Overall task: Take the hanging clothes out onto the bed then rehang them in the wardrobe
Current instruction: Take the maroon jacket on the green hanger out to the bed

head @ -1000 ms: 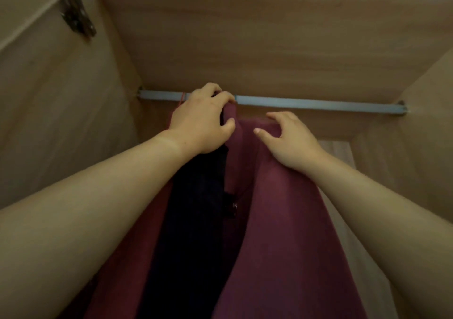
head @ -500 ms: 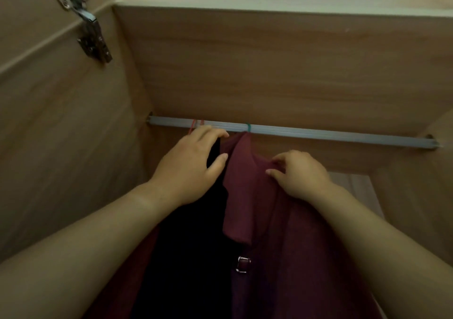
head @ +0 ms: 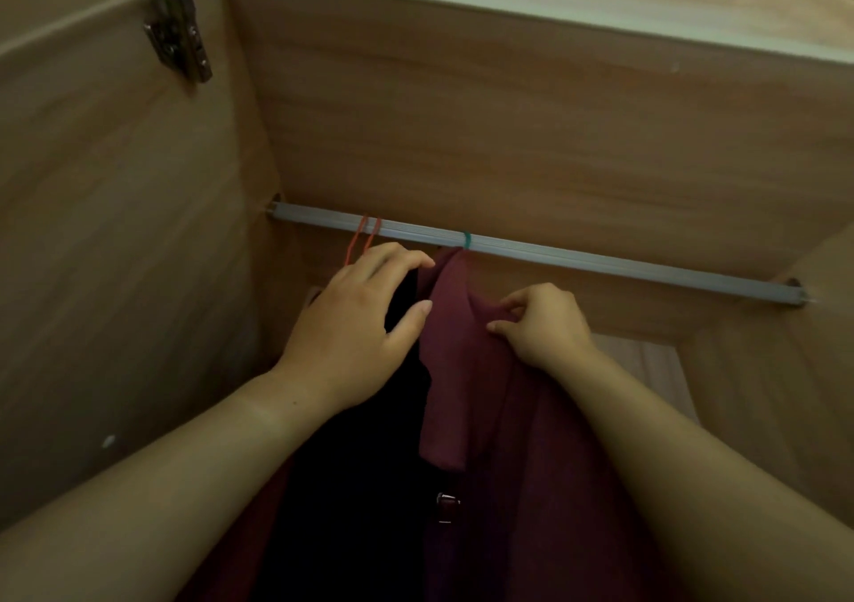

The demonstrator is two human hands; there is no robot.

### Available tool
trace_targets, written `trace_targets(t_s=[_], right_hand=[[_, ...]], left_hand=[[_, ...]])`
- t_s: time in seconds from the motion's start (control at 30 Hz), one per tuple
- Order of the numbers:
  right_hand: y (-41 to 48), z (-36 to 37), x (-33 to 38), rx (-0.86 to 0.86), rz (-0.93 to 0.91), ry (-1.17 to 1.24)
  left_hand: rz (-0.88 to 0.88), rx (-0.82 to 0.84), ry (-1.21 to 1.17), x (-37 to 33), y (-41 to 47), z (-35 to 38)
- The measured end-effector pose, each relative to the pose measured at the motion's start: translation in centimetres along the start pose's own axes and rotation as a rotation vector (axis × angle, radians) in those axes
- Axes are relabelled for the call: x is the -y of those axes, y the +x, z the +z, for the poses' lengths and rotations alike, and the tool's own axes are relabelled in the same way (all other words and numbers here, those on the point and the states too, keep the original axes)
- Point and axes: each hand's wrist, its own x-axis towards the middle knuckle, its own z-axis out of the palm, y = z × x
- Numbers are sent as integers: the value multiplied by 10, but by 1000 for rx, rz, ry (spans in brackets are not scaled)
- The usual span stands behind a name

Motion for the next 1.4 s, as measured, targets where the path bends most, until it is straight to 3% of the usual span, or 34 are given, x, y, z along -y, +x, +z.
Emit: trace_targets(t_s=[0.3,0.83,1.4], right_hand=[[14,-9,-16,-61,102,88],[37,-51,-34,-202,60,-118],[-59,-133,-113,-350,-9,-88]], left_hand=[[18,-15,-2,4,-4,2],[29,-26,37,9,-8,7],[-50,11,130,-11,-10,17]])
